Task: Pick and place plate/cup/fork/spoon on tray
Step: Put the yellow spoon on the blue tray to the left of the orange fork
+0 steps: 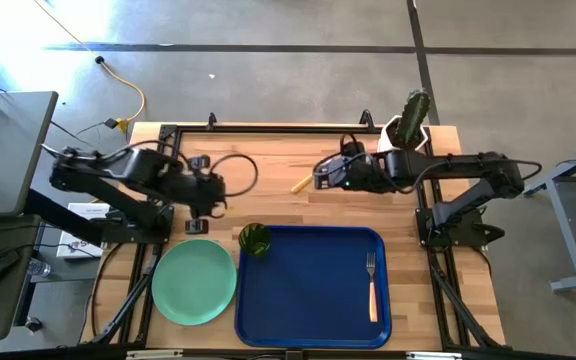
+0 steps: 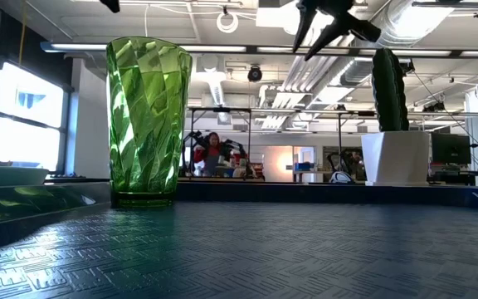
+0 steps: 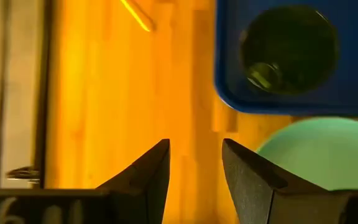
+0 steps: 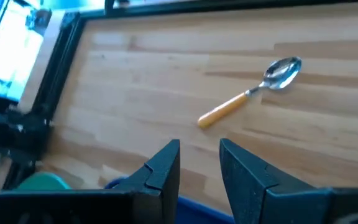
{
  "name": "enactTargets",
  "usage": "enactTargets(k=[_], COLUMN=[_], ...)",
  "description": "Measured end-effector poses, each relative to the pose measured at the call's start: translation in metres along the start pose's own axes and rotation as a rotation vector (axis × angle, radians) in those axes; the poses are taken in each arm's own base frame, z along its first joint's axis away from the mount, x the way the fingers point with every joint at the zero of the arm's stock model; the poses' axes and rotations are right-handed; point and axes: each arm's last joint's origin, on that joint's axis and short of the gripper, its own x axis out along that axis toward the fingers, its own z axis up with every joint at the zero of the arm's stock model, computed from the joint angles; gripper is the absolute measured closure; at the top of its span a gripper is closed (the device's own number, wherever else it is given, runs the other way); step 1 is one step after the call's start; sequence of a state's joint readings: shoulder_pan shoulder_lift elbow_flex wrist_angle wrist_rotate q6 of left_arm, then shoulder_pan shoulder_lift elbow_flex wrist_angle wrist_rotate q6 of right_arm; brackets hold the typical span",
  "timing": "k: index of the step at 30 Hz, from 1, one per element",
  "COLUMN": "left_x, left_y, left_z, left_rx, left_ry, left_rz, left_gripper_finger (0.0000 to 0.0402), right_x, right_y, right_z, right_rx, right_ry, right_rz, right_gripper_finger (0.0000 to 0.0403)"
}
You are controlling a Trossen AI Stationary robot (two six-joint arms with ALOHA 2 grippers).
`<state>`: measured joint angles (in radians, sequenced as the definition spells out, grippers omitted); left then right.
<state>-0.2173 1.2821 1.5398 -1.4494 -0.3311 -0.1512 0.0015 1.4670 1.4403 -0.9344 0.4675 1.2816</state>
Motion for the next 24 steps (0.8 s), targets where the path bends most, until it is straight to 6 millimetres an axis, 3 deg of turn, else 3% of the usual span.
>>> enactTargets(k=[7,12,17,24], left_x=[-0.027,-0.041,-0.051,-0.058], left_y=[0.016,0.024,0.030,0.033], left_z=[-0.021,-0.034,-0.045,-0.053], left_rx=[-0.039,-0.064,-0.082,-0.026], left_ry=[-0.116,-0.176,-0.219,-0.245], left_rz=[0.102,0.124,0.129,0.133], left_gripper_finger=[0.0267,0.0267,0.0267,0.0267], right_x=[0.010,0.013,0.009,0.009], right_y=[0.001,0.013,0.026,0.027], right_z=[0.025,0.046,0.063,0.077], right_rx=[0.132,0.146,0.129,0.156], right_ry=[-0.064,-0.136,-0.236,-0.282], right_rz=[0.052,0.208,0.377,0.430], right_gripper_finger=[0.0299,0.0299,0.0299,0.0299])
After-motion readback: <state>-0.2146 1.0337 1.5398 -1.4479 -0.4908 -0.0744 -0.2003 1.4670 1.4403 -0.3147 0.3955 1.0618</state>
